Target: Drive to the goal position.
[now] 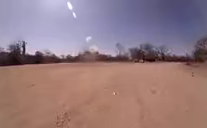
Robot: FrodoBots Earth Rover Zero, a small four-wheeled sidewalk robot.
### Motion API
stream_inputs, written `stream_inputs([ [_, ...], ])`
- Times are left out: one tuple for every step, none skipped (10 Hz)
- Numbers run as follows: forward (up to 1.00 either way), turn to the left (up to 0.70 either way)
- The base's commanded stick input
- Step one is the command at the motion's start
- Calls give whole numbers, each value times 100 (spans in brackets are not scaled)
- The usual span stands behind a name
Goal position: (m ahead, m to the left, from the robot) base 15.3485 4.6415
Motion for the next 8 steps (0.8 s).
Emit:
stream_inputs([
  [100, 0],
  [100, 0],
  [100, 0],
  [100, 0],
  [100, 0],
  [100, 0],
  [100, 0],
  [100, 0],
])
